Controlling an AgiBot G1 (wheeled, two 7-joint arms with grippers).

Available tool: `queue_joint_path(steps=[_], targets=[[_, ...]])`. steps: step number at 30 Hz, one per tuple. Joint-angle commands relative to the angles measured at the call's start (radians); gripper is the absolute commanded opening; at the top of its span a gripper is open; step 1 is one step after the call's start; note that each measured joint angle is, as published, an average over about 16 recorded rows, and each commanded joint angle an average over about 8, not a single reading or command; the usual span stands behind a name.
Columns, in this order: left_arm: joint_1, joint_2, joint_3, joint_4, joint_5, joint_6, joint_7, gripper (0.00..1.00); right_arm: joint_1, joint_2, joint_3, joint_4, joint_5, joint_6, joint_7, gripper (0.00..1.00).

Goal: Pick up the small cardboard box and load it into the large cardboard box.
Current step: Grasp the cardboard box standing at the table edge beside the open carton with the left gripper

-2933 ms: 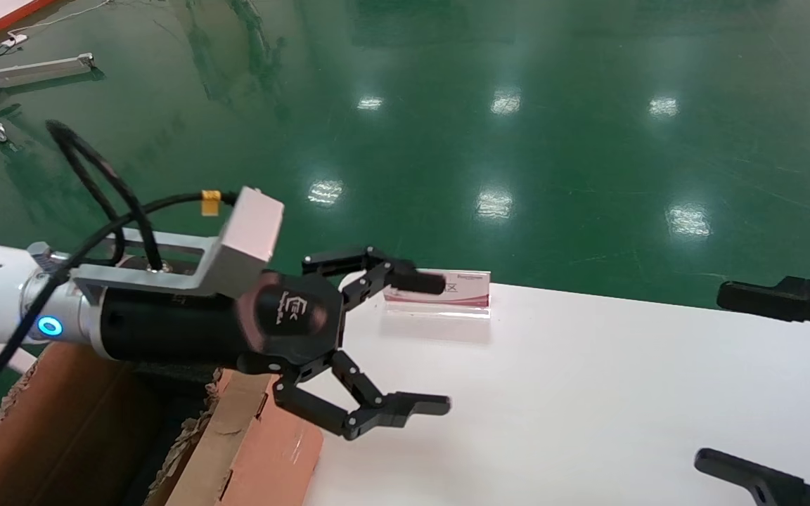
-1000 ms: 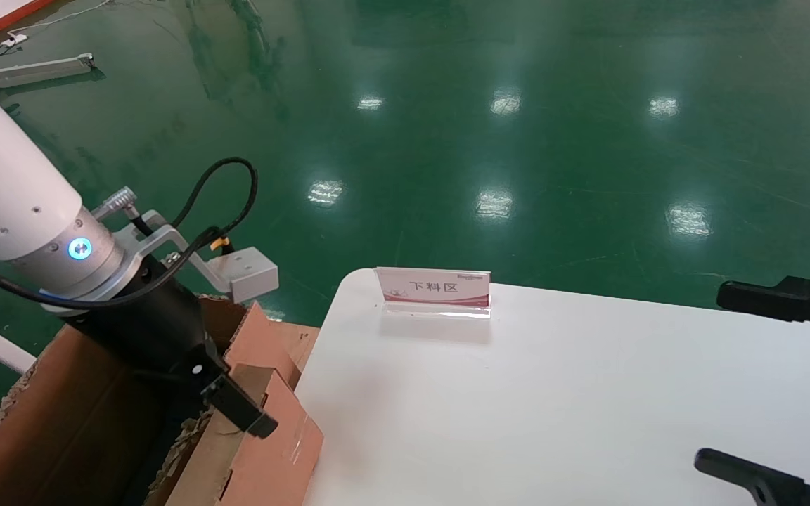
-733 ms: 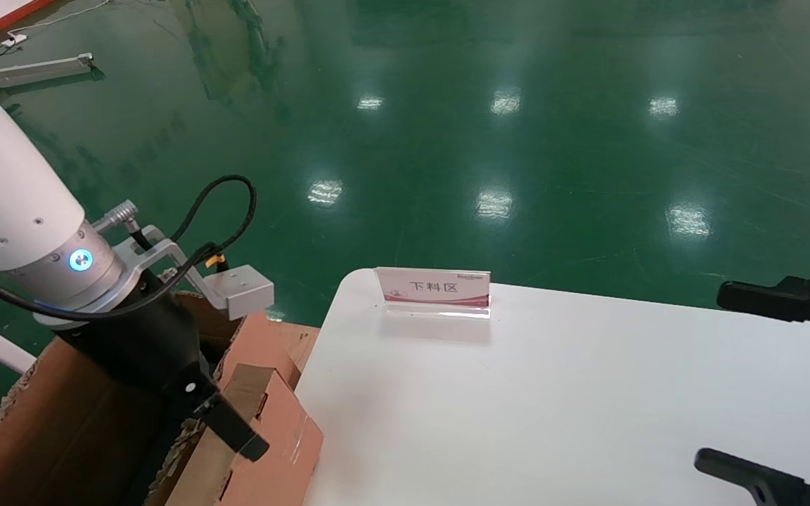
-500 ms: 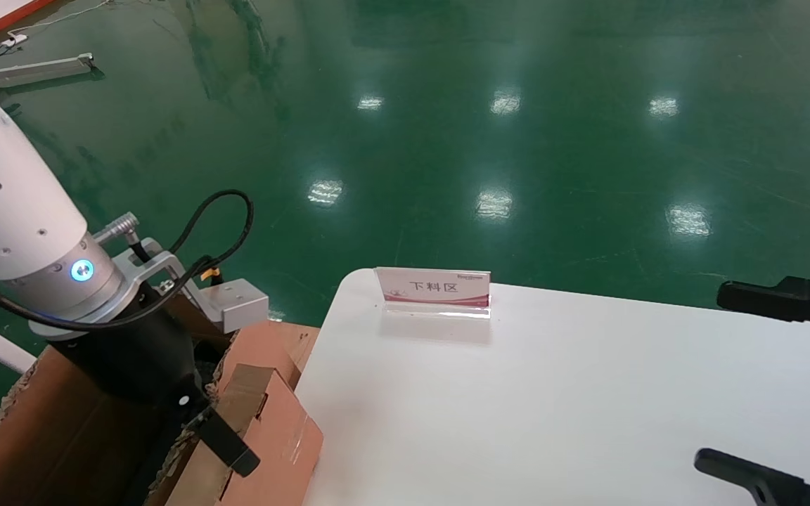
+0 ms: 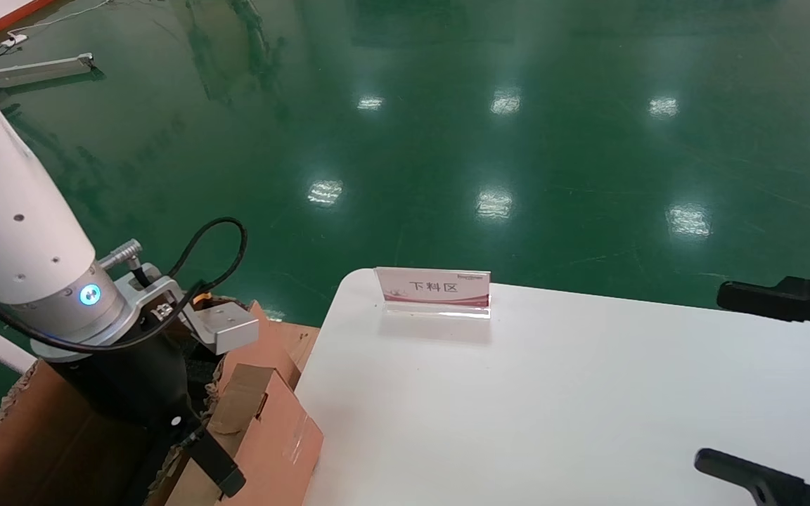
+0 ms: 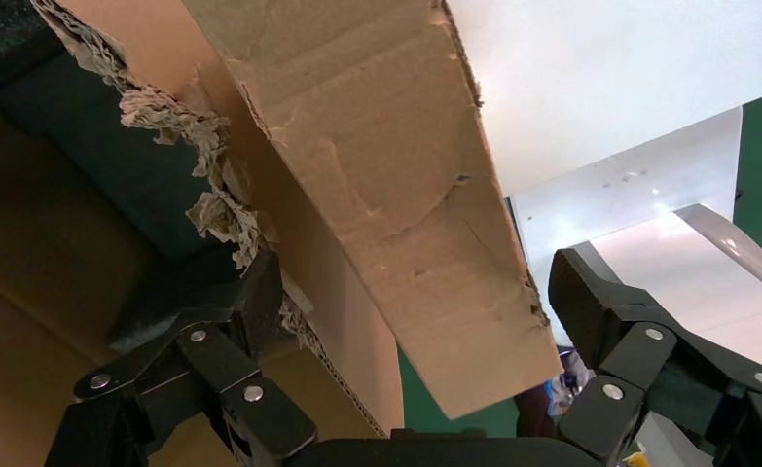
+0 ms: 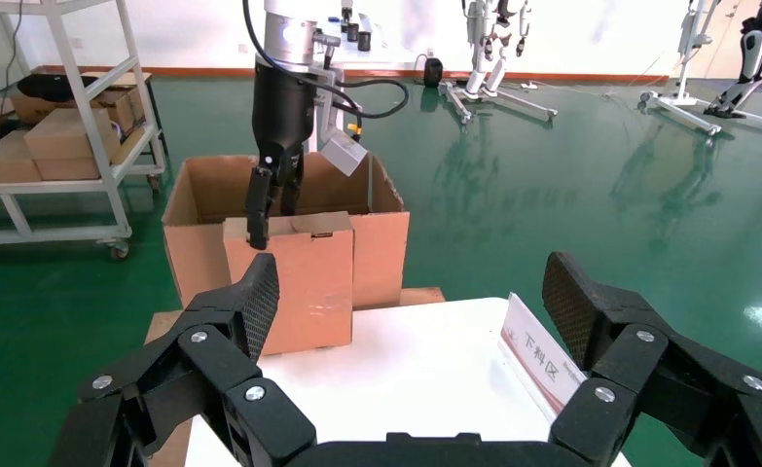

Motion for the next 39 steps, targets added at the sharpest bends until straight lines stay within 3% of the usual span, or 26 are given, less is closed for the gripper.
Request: queue_joint_path(steps=[1, 13, 19, 20, 21, 27, 28, 39], targets=[[0.005, -0.002, 0.004, 0.000, 0.002, -0.005, -0.003, 1.00, 0.000, 0.000, 0.000, 0.000, 0.000, 0.000, 0.000, 1.00], [0.035, -0.009, 0.008, -0.002, 0.016, -0.050, 0.010, 0.98, 0.000, 0.000, 0.000, 0.000, 0.000, 0.000, 0.000, 1.00], [0.043, -0.012, 0.008, -0.002, 0.021, -0.063, 0.017, 0.23, 0.000, 0.000, 0.000, 0.000, 0.000, 0.000, 0.000, 1.00], [0.043, -0.012, 0.008, -0.002, 0.021, -0.064, 0.017, 0.10, 0.000, 0.000, 0.000, 0.000, 0.000, 0.000, 0.000, 0.94], [0.044, -0.012, 0.008, -0.003, 0.022, -0.065, 0.018, 0.00, 0.000, 0.000, 0.000, 0.000, 0.000, 0.000, 0.000, 0.81], [0.047, -0.013, 0.008, -0.003, 0.023, -0.069, 0.020, 0.00, 0.000, 0.000, 0.000, 0.000, 0.000, 0.000, 0.000, 0.06], [0.047, -0.013, 0.008, -0.003, 0.023, -0.070, 0.020, 0.00, 0.000, 0.000, 0.000, 0.000, 0.000, 0.000, 0.000, 0.00], [0.048, -0.013, 0.009, -0.002, 0.023, -0.073, 0.021, 0.00, 0.000, 0.000, 0.000, 0.000, 0.000, 0.000, 0.000, 0.00]])
